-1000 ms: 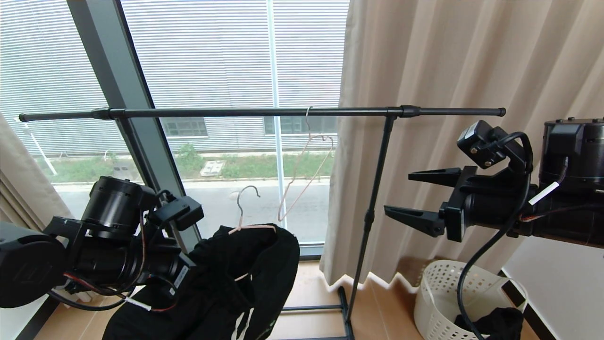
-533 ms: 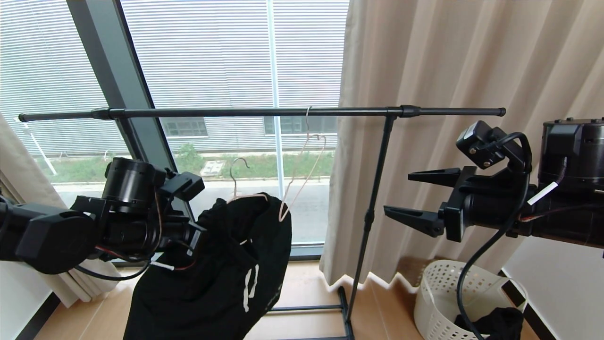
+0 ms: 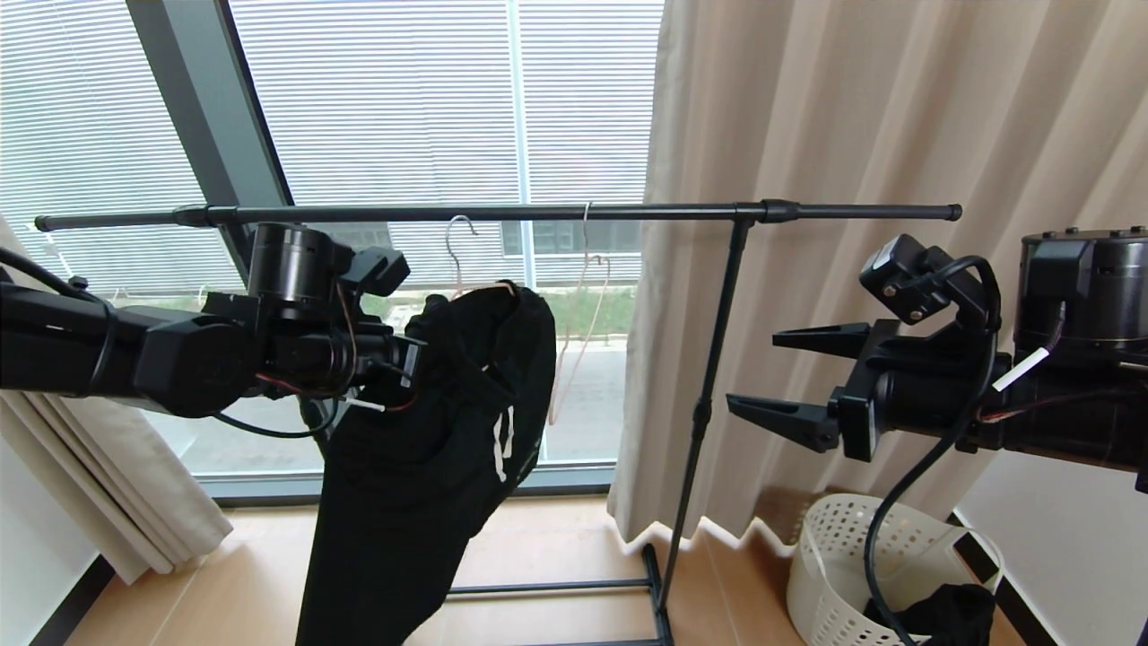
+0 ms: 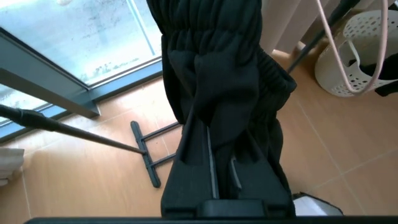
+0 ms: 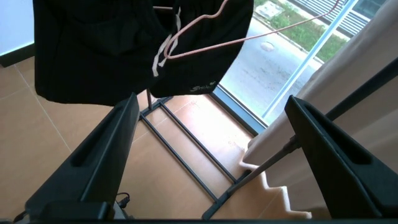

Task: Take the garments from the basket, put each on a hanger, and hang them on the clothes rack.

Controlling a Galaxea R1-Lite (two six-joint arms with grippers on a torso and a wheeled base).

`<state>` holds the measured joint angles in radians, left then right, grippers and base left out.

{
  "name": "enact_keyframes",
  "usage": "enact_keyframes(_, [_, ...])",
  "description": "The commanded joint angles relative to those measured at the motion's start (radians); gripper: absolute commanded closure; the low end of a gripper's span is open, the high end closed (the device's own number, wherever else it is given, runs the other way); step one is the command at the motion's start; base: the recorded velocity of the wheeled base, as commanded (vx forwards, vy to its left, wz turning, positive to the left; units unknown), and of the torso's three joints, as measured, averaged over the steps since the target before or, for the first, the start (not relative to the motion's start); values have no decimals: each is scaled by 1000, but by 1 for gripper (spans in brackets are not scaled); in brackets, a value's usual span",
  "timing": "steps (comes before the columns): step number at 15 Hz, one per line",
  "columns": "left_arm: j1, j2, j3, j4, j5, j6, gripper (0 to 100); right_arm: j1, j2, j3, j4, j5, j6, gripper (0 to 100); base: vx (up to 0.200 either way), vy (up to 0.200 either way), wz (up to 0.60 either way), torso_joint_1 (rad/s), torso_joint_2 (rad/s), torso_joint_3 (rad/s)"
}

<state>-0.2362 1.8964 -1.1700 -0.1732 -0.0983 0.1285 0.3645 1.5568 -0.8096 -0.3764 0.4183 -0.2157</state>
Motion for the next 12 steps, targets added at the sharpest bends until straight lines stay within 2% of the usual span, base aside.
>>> enact_keyframes(1, [-12, 55, -63, -19, 0, -21, 100, 1, 5, 0, -1, 0, -1, 0, 0, 0, 0, 0, 0, 0])
enact_keyframes(3, [-28, 90, -103, -80, 0, -44, 100, 1, 5, 0, -1, 0, -1, 0, 0, 0, 0, 0, 0, 0])
enact_keyframes(8, [-40, 191, -246, -85, 2, -73, 100, 1, 8, 0, 1, 0, -1, 0, 0, 0, 0, 0, 0, 0])
enact_keyframes(12, [-41, 244, -304, -86, 0, -73, 100, 1, 17, 0, -1, 0, -2, 0, 0, 0, 0, 0, 0, 0])
